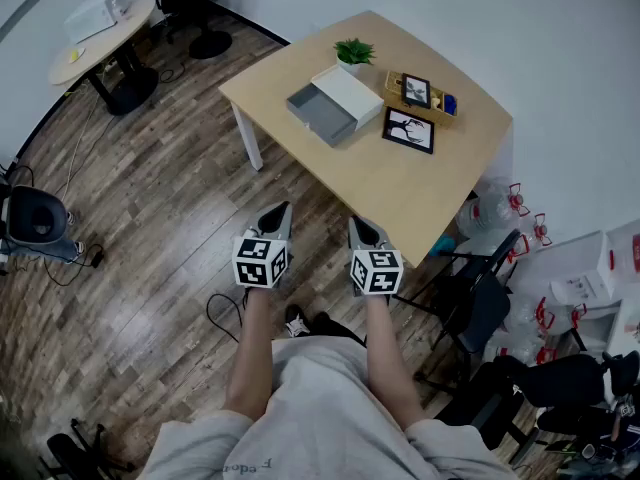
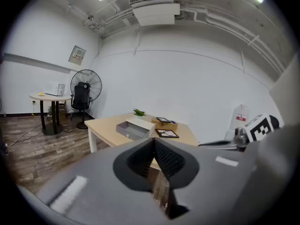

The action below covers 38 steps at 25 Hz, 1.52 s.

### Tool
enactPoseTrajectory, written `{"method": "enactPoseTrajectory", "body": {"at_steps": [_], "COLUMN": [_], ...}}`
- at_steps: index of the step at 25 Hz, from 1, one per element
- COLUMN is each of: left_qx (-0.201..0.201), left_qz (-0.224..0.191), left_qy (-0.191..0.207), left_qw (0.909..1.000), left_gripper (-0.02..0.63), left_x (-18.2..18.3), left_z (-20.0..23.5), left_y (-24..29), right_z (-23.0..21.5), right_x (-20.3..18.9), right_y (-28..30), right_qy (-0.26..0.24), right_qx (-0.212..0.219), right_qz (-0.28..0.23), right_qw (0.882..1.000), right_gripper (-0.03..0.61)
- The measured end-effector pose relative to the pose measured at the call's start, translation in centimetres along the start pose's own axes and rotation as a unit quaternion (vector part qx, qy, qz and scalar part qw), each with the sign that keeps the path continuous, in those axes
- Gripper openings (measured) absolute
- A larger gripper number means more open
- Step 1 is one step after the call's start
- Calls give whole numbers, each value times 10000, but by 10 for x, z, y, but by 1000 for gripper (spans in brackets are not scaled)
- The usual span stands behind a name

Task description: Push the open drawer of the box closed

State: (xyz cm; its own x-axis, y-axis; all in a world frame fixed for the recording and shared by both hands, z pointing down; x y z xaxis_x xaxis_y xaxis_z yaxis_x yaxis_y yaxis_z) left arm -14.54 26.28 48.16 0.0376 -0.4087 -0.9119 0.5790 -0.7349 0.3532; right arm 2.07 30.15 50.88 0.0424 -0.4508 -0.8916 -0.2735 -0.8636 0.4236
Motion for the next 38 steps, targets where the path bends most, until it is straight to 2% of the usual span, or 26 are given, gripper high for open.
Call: {"method": "enactPoseTrajectory", "body": {"at_steps": [10,13,17,22,29,38], "left_qx": [-55,-118,-135,-87,25,63], "left_qz": [-15,-57,-46,-35,26,67], "left_qy": [69,140,175,157,101,76], "left_qw": [10000,9998,9997,9998,9999,9999], "left_gripper": [52,52,52,52,52,52], "left_x": [2,7,5,4,6,32], "left_z": [-6,-6,1,16,45,91], "left_y": [0,-3,-7,-8,8,59], "right_z": [4,2,1,-13,-25,-39], "right_x": [1,0,3,5,8,41], "right_y": [-1,-2,-3,4,35,103], "right_qy": [-38,89,439,618,611,475], "right_qx": [7,-73,117,-1,63,275], "right_qz": [-2,-84,-264,-180,-16,26], "right_qw": [10000,9999,9986,9979,9981,9985], "right_gripper": [2,2,2,2,2,2]}}
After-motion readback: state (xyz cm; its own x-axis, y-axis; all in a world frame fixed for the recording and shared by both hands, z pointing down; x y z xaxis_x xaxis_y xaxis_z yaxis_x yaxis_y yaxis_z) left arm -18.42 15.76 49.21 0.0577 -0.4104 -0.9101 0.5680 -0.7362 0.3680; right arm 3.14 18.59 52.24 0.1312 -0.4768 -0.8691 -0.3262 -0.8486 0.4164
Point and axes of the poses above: the fingertips, and each gripper's own axes: y forward along the fingers, z to its left, x out of its top, the point moved 1 cm from there along -y, backward along the fingers, and after that the axes turned 3 degrees about z, right-handed, at the moved point
